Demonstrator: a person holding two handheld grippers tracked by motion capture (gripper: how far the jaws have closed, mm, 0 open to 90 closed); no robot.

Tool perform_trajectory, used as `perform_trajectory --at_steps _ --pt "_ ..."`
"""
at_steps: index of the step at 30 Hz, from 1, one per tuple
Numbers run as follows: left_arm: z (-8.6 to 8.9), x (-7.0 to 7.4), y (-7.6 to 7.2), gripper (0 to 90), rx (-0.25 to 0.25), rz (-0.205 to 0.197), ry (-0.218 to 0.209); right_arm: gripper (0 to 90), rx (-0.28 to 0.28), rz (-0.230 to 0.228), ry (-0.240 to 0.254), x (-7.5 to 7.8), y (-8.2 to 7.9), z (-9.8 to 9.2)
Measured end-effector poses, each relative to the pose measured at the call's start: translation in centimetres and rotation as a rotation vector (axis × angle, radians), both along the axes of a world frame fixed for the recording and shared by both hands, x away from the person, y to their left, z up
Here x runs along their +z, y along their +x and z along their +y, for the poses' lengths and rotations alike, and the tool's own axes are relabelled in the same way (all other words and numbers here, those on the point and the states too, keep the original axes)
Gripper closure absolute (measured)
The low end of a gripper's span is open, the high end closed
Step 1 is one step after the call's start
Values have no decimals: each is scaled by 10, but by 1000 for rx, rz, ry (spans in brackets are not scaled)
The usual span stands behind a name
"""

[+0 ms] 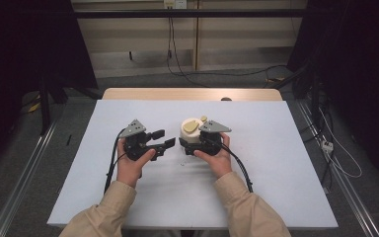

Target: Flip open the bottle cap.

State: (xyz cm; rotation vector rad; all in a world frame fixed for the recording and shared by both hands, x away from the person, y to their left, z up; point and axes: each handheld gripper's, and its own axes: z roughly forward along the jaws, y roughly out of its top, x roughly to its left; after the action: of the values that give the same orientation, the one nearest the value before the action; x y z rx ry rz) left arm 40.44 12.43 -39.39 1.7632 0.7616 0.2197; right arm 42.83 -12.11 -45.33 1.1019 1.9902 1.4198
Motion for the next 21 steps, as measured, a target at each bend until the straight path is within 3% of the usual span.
perform_trajectory --at_steps 5,21 --pt "-5 1 3 529 -16 8 15 58 1 1 1 0 0 0" --pt "-14 -1 9 734 -30 43 53 59 3 1 1 0 0 0"
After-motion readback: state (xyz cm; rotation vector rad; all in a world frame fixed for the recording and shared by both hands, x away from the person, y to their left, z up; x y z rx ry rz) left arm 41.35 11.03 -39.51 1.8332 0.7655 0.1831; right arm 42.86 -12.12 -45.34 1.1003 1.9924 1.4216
